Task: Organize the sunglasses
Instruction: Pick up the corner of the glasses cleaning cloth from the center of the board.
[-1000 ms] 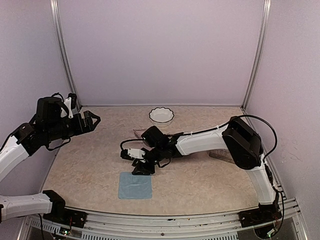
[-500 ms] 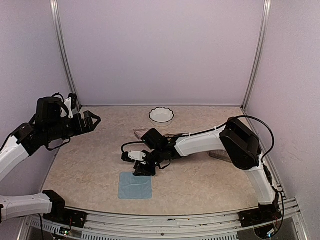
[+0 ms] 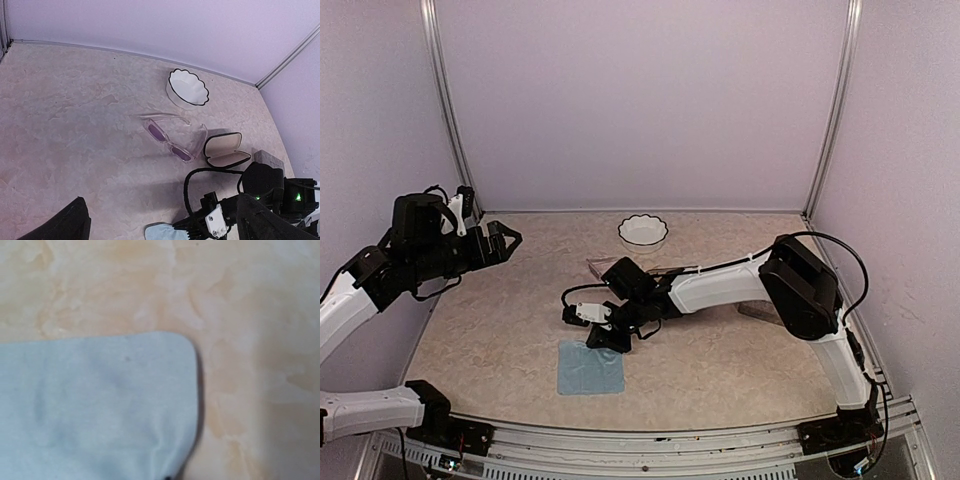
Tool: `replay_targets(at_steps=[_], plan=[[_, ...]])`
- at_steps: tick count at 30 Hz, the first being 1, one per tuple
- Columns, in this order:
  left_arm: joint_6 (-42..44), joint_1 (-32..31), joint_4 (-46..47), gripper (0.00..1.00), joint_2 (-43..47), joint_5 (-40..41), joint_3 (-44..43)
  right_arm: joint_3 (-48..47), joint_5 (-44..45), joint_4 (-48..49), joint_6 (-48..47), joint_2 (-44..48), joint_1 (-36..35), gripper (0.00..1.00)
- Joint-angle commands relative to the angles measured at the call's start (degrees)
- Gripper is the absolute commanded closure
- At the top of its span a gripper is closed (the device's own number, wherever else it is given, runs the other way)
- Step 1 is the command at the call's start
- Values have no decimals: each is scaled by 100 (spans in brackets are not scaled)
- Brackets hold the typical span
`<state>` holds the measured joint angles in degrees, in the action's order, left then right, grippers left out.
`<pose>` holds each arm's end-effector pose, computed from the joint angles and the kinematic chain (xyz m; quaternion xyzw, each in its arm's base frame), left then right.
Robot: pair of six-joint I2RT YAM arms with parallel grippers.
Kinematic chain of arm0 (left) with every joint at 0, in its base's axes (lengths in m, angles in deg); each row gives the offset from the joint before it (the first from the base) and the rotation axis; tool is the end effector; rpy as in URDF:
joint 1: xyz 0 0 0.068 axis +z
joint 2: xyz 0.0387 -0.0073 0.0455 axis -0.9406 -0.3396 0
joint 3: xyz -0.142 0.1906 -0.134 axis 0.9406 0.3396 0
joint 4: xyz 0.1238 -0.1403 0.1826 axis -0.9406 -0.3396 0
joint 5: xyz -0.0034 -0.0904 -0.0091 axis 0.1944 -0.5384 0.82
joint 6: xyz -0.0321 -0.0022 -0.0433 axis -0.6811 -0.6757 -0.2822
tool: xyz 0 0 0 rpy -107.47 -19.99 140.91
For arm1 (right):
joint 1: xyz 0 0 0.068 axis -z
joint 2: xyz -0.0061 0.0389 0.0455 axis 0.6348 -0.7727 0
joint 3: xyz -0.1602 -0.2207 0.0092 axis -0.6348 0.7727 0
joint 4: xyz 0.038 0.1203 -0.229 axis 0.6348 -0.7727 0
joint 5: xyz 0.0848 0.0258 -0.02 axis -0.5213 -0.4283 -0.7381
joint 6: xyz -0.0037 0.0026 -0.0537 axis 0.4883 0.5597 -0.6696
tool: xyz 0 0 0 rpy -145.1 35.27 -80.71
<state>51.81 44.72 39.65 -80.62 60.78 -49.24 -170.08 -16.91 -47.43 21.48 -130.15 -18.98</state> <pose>0.1737 -0.0824 0.3323 -0.0190 0.8508 -0.2331 0.4705 0.2465 0.4281 0.1201 -0.6581 0.6454 0.2856 0.2623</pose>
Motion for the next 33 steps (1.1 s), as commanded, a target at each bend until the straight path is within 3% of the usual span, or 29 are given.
replay_targets(at_steps=[1, 33], plan=[[38, 38, 186, 1, -9, -84, -4, -44, 184, -153, -30, -203, -24, 100], [-51, 41, 309, 1, -86, -165, 81, 768, 215, 234, 476, 940, -373, 100]])
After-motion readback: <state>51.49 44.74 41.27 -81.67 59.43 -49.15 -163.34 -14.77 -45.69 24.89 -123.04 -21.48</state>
